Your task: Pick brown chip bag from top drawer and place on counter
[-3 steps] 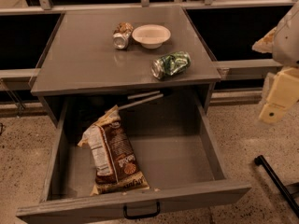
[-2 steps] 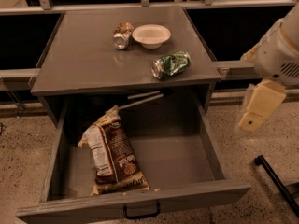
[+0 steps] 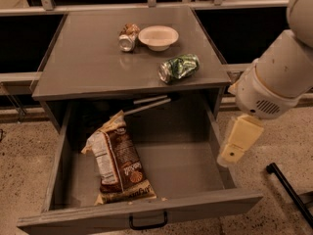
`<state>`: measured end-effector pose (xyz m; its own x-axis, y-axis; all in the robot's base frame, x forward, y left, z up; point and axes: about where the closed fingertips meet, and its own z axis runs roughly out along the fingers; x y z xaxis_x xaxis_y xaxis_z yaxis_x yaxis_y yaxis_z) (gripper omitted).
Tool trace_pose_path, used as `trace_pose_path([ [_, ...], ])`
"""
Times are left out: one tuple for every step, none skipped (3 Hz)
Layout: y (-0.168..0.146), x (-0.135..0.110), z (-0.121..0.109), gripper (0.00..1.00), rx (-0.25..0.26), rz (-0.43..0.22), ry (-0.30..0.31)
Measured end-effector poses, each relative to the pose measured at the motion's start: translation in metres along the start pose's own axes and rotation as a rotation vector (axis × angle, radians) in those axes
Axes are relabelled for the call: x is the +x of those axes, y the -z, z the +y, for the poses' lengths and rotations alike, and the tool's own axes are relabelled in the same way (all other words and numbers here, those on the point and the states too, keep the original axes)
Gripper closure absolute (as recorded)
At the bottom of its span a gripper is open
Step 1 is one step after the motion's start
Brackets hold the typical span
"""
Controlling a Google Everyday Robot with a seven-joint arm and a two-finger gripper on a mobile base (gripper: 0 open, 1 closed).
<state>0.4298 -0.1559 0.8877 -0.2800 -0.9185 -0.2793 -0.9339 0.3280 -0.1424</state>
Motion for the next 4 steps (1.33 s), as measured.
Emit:
trace_pose_path([
  [-0.006,-0.027,0.003,0.0,-0.029,-0.055,0.043],
  [-0.031,-0.08,0.008,0.0,-0.076,-0.146,0.023],
  [-0.065,-0.121,0.017,0.0,-0.112,-0.224,-0.097],
  [-0.087,-0.147,0.023,0.0,-0.108,-0.373,-0.208],
])
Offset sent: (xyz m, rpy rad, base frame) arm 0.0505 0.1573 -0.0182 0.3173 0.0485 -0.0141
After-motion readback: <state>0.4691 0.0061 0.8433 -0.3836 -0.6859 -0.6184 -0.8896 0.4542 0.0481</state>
